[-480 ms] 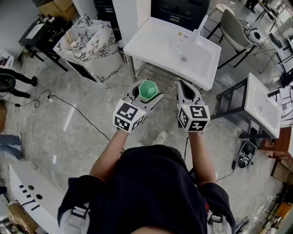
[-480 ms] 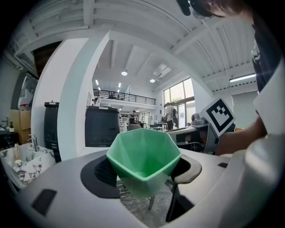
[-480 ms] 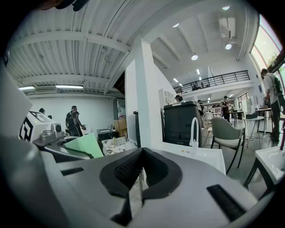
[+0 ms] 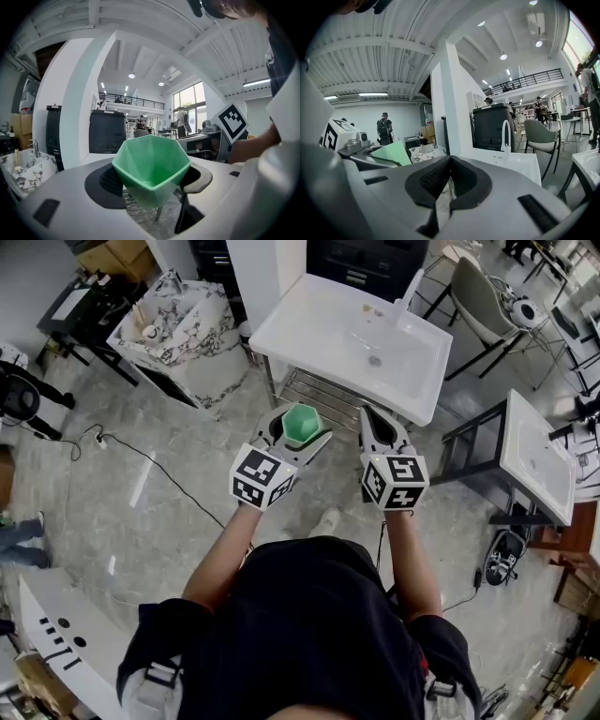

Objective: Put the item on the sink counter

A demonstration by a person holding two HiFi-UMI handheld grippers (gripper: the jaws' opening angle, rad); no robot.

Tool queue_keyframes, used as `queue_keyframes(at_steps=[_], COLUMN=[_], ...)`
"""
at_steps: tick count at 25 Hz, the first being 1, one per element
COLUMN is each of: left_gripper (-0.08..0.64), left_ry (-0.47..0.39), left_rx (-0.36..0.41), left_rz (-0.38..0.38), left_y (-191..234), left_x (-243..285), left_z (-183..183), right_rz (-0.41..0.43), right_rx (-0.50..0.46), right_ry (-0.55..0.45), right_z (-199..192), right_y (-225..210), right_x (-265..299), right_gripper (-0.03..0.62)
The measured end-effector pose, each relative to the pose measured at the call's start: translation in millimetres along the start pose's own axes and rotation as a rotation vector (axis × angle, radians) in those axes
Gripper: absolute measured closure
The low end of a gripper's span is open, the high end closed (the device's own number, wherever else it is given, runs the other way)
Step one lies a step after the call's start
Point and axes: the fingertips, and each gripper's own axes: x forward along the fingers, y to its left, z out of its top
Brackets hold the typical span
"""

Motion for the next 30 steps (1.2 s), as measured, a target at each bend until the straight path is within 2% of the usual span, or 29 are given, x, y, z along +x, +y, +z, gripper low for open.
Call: queue_keyframes(at_steps=[9, 21, 30], left_gripper=[0.244, 0.244, 0.244], left_ry=[0.013, 0.024, 0.04], left_rx=[-0.006, -0.033, -0.04], left_rz=[0.037, 0.079, 0.101], left_y=[4, 8, 14], left_x=[27, 77, 99], left_z=[3, 2, -1], right_rz=[0.048, 0.083, 0.111], right_rx=[0.003, 0.018, 0.029], right_ry=[0.012, 0.041, 0.052], right_z=[1, -9, -13], right_y=[-24, -79, -97], right_x=[14, 37, 54], right_gripper=[0.558, 0.558, 0.558])
